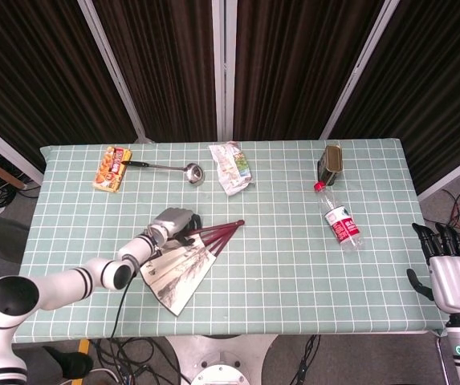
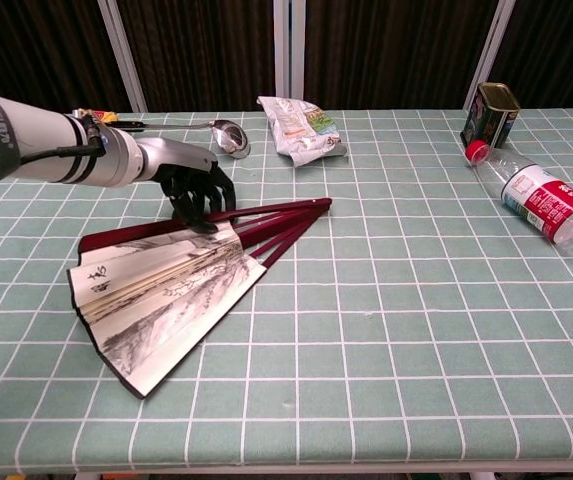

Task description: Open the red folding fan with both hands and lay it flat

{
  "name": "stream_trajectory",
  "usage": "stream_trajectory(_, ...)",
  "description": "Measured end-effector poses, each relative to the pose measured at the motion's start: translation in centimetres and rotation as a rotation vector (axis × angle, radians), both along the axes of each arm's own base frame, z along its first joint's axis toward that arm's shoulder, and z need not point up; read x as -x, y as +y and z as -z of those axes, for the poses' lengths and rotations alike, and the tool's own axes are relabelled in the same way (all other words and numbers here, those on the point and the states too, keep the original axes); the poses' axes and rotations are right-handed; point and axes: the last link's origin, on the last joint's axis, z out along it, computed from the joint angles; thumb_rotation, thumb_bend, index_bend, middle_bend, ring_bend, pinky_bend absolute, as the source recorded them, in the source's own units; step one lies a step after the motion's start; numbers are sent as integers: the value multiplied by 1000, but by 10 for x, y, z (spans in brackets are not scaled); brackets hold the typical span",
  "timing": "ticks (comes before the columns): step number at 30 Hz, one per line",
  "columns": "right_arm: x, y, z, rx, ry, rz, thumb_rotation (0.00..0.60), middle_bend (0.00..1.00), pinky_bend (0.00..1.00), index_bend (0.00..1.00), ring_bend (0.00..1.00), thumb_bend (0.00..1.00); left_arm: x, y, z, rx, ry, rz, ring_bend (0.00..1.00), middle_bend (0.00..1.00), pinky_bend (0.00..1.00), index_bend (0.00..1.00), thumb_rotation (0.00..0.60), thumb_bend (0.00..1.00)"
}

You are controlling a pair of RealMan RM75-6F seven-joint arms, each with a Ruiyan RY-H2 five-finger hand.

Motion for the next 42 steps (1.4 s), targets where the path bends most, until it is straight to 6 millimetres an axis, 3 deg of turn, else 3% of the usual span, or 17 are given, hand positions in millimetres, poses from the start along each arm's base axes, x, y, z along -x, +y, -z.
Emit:
stream_trajectory(4, -1, 0, 0, 1, 0, -4, 600, 122, 0, 55, 1, 224, 3, -1, -2, -19, -5, 6, 656, 644, 730, 595, 600, 375)
stream_trajectory(9, -3, -3, 1, -7, -9, -15, 600, 122, 0, 55, 1, 224, 4, -4, -14, -41, -28, 21, 687, 685, 781, 633, 600, 375)
stream_trajectory(18, -19, -16, 24, -165, -164, -60, 600, 140, 0, 54, 4, 258, -3, -22, -80, -175, -171, 69, 700, 699, 794, 644, 600, 370)
stream_trajectory(25, -53, -38, 63, -469, -426, -110, 600, 185, 3, 104, 14, 282, -22, -51, -149, -333, -349, 166, 699, 699, 794, 644, 600, 366)
stream_trajectory(28, -71, -51, 77, -573, -541, -114, 600, 210, 31, 137, 47, 282, -33, -62, -169, -370, -415, 209, 699, 699, 794, 644, 600, 364)
stream_trajectory(37, -143, -95, 124, -815, -828, -100, 600, 199, 40, 147, 49, 277, -62, -79, -184, -419, -537, 305, 699, 699, 792, 642, 600, 362)
stream_trajectory(42, -167, -109, 144, -866, -905, -64, 600, 198, 42, 147, 49, 254, -71, -84, -183, -419, -557, 333, 699, 698, 788, 639, 600, 360)
